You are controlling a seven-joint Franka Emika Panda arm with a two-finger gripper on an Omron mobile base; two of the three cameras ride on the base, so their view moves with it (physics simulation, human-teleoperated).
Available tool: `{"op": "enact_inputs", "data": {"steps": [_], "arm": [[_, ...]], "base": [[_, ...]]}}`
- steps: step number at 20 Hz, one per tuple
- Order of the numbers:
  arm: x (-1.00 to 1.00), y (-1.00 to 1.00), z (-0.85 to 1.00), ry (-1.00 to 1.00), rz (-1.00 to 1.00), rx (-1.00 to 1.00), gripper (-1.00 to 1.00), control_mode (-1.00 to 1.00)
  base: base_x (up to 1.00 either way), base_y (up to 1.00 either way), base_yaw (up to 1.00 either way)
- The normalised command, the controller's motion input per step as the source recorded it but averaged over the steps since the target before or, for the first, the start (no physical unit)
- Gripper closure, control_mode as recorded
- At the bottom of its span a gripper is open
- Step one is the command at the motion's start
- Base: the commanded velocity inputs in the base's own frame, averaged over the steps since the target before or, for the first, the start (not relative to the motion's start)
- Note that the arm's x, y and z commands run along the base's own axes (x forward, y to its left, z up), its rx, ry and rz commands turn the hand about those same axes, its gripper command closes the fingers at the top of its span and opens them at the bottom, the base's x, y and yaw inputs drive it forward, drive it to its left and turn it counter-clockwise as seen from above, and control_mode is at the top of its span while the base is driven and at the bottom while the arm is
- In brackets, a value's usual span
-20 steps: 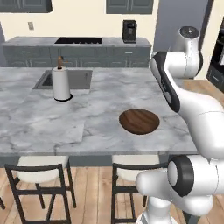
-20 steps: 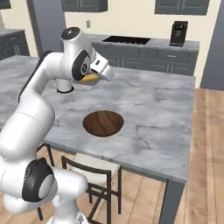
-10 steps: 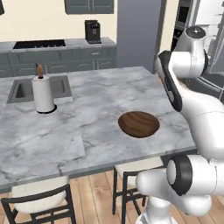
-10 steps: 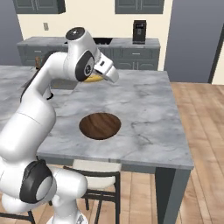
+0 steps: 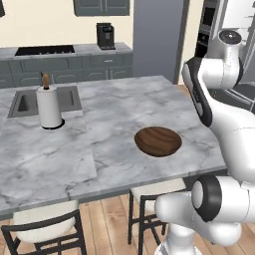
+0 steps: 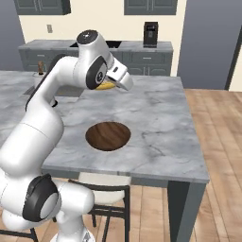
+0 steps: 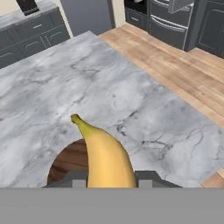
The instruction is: Retrieve the banana and kiwi from the fridge and place them into the bowl on the dining table.
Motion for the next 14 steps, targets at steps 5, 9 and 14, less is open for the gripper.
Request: {"op": "enact_inputs", "data": {"steps": [5, 9, 14], "arm": [[0.0, 0.0, 0.0, 0.0, 0.0, 0.0, 1.0, 1.0], [0.0, 0.0, 0.0, 0.0, 0.0, 0.0, 1.0, 1.0], [0.07, 0.02, -0.25, 0.07, 0.05, 0.01, 1.0, -1.0]], "base": [[0.03, -0.05, 0.03], [0.52, 0.0, 0.11], [0.23, 0.01, 0.06]]}}
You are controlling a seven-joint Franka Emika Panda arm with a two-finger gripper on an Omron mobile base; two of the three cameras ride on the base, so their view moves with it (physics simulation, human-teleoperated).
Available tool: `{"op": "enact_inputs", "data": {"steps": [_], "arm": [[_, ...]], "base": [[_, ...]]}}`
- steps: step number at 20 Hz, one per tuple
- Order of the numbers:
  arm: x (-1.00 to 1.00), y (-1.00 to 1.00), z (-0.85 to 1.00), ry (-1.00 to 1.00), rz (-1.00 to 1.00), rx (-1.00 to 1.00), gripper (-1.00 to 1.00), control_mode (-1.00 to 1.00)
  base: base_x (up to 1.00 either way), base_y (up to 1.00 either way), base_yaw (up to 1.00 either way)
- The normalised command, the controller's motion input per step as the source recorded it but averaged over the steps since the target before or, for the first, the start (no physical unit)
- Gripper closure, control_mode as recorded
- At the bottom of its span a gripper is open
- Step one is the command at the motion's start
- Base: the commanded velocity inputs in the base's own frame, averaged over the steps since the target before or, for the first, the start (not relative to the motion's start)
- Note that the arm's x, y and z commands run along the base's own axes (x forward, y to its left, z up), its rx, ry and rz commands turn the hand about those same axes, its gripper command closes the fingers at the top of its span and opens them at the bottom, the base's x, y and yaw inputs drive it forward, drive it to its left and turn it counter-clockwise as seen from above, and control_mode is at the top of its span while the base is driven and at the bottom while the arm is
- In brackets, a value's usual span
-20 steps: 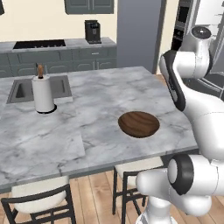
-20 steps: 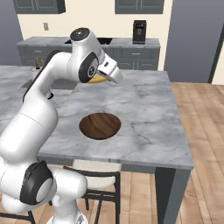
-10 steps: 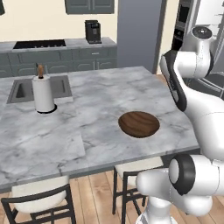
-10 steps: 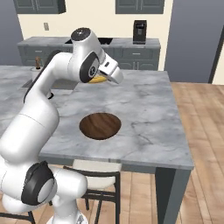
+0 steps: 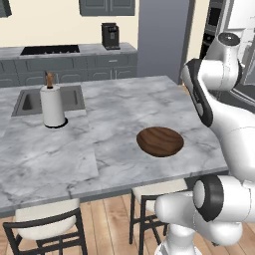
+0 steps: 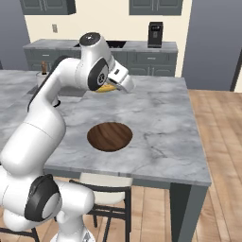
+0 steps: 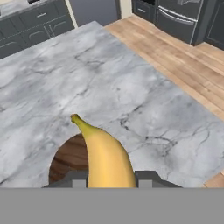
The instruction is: Retrieve the banana and kiwi from the fridge and place them into the bowl on the dining table.
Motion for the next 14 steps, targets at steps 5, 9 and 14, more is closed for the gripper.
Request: {"op": "enact_inputs", "data": {"steps": [5, 9, 14], "arm": [[0.14, 0.19, -0.66, 0.17, 0.11, 0.04, 1.0, -1.0], [0.12, 0.38, -0.76, 0.16, 0.09, 0.02, 1.0, -1.0], [0.0, 0.51, -0.67, 0.09, 0.02, 0.0, 1.0, -1.0]], "base": [[0.0, 0.0, 0.0], [0.0, 0.0, 0.0], [0.0, 0.0, 0.0]]}}
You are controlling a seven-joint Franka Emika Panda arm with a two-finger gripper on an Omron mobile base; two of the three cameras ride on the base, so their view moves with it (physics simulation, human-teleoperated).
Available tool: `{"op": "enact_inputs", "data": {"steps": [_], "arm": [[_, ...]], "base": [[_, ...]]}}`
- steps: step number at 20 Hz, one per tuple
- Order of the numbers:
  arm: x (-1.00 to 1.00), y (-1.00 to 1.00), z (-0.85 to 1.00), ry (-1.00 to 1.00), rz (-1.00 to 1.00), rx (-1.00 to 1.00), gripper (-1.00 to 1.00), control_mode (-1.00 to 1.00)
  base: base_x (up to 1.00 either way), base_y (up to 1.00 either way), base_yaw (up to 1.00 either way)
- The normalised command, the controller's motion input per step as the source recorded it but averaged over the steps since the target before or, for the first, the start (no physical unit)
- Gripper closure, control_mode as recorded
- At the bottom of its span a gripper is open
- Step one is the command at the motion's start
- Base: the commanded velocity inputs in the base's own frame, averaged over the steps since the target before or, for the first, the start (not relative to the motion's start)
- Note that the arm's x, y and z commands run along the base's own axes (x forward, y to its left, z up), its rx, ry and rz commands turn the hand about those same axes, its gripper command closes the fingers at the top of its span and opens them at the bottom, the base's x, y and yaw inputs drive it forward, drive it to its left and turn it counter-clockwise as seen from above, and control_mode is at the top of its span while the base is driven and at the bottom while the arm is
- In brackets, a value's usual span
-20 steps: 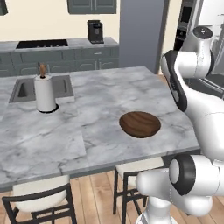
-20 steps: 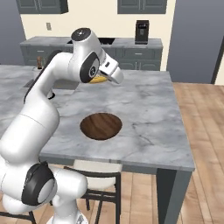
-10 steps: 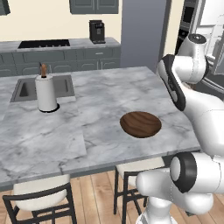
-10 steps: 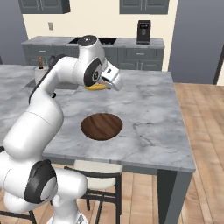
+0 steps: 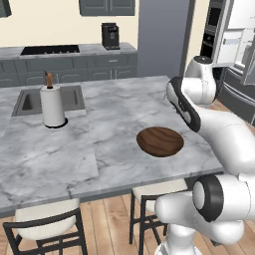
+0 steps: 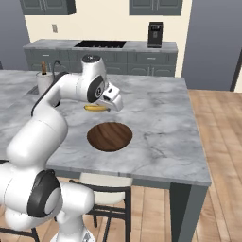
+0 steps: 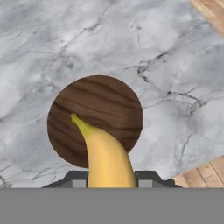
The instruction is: Retrieve the banana and kiwi from the fridge and place them into the bowl on the dining table.
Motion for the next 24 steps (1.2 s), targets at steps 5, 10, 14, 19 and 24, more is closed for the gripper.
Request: {"op": "enact_inputs", "data": {"steps": [5, 10, 14, 19, 24], "arm": [[0.01, 0.34, -0.6, 0.09, 0.01, 0.0, 1.0, -1.0], [0.09, 0.06, -0.38, 0.15, 0.0, 0.02, 1.0, -1.0], [0.05, 0.0, -0.26, 0.07, 0.0, 0.01, 1.0, -1.0], [0.16, 0.0, -0.38, 0.01, 0.0, 0.0, 1.0, -1.0], [0.15, 0.0, -0.29, 0.0, -0.01, 0.0, 1.0, -1.0]], "base": [[0.0, 0.0, 0.0], [0.0, 0.0, 0.0], [0.0, 0.0, 0.0], [0.0, 0.0, 0.0], [0.0, 0.0, 0.0]]}}
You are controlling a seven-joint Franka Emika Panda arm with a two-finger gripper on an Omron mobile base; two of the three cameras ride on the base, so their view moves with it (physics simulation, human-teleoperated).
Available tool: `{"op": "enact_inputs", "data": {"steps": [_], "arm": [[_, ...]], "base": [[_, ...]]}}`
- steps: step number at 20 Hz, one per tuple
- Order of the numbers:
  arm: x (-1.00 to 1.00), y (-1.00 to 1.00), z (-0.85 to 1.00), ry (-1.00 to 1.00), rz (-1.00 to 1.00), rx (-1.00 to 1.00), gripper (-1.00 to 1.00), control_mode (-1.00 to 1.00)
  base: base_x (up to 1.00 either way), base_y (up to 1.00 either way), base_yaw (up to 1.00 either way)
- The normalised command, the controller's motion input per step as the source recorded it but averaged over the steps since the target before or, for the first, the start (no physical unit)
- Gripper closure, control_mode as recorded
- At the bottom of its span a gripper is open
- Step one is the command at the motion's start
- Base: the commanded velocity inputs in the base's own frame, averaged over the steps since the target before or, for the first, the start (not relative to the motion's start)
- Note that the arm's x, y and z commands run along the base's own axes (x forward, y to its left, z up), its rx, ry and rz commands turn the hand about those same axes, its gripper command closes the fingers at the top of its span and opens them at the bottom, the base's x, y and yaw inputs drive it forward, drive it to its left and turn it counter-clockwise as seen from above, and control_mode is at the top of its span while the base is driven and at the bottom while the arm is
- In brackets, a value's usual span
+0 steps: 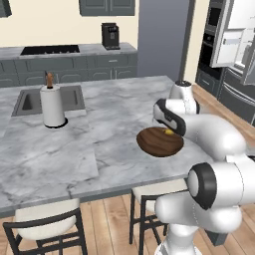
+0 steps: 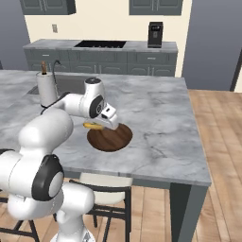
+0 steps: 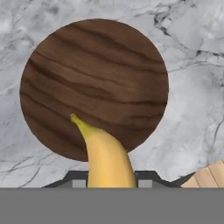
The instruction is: Retrieve the banana and kiwi from the fridge and place them into the bowl on the dining table.
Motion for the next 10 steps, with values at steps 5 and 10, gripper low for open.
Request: {"op": "enact_inputs", "data": {"steps": [5, 10], "arm": [[0.18, -0.01, -0.18, 0.0, -0.07, 0.0, 1.0, -1.0], [0.23, -0.1, -0.16, 0.0, -0.08, 0.0, 1.0, -1.0]], "base": [[0.0, 0.0, 0.0], [0.0, 0.0, 0.0]]}}
